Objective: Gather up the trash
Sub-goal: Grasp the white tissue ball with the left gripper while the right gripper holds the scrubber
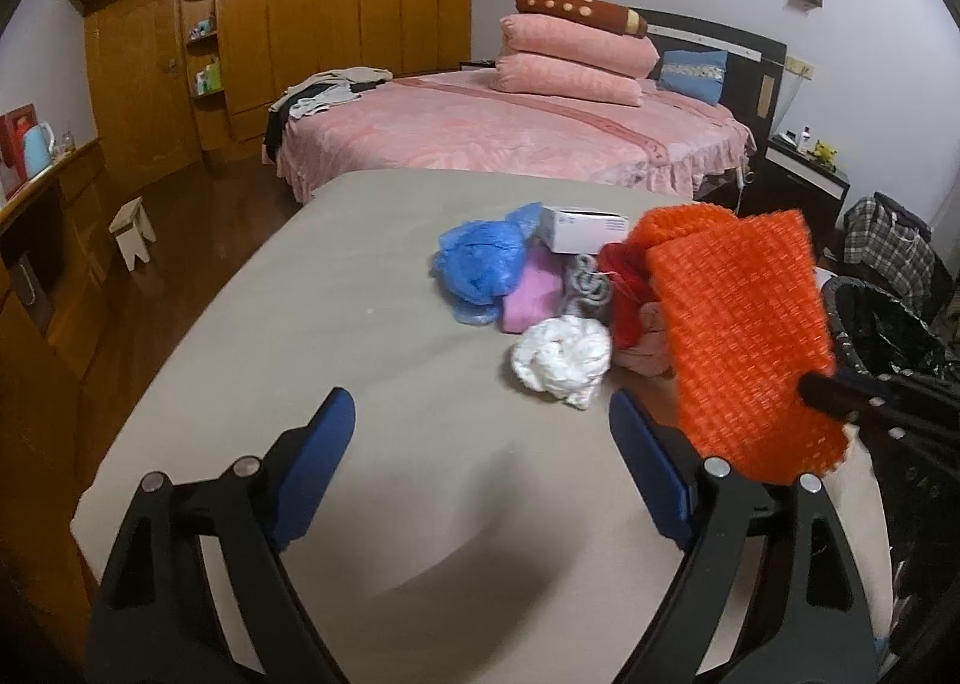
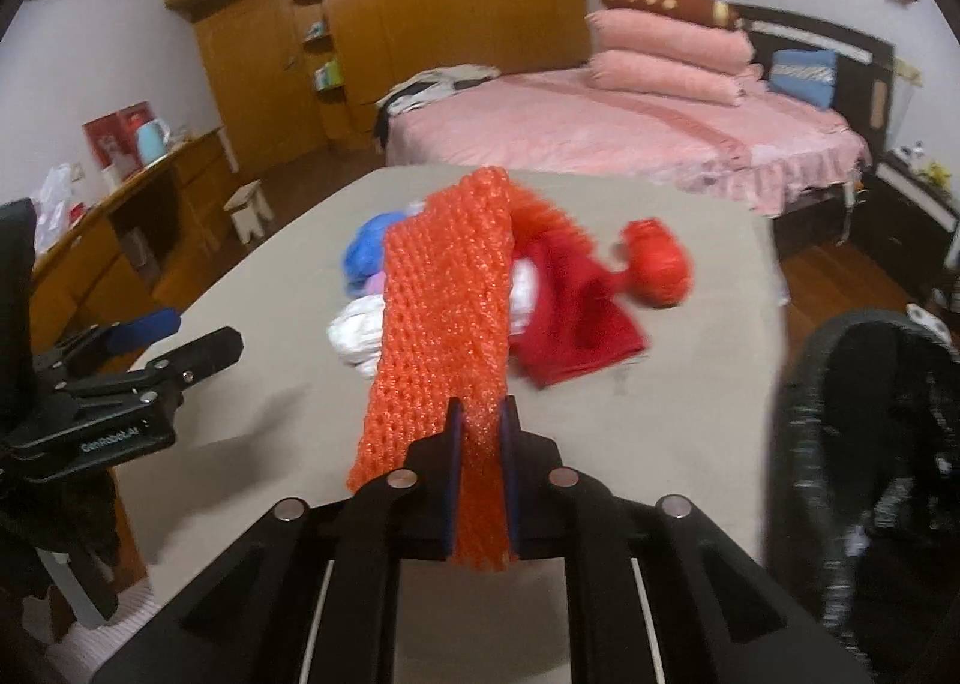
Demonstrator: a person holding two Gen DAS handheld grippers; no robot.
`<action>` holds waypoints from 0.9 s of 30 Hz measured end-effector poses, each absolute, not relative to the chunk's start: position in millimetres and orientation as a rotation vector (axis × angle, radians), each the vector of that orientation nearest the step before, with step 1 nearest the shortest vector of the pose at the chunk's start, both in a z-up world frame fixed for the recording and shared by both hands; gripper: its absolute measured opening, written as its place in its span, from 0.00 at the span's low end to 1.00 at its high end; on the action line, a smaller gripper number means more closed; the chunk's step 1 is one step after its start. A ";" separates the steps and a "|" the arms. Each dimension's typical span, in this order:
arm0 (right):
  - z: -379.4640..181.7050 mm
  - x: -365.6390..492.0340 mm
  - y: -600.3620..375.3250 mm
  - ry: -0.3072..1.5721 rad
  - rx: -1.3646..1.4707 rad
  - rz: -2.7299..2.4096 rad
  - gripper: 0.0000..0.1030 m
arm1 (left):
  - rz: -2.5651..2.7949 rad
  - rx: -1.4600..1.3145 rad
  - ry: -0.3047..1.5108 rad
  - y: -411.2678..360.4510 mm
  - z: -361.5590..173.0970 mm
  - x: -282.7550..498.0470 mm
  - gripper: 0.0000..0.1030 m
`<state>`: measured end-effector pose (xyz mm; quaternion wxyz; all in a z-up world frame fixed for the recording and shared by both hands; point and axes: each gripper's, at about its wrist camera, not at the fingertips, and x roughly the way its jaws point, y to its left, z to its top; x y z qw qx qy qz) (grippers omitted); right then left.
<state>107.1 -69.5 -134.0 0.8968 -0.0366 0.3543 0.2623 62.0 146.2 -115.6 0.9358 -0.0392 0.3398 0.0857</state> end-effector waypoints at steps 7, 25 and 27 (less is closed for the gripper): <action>-149.5 126.9 -100.5 0.780 -0.048 0.439 0.11 | 0.158 -0.065 0.717 130.6 -132.3 97.4 0.78; -154.3 136.1 -106.2 0.814 -0.009 0.432 0.11 | 0.019 -0.108 0.797 120.6 -158.4 134.1 0.34; -143.6 131.8 -110.4 0.788 -0.004 0.443 0.11 | 0.019 -0.113 0.768 118.2 -147.0 122.6 0.34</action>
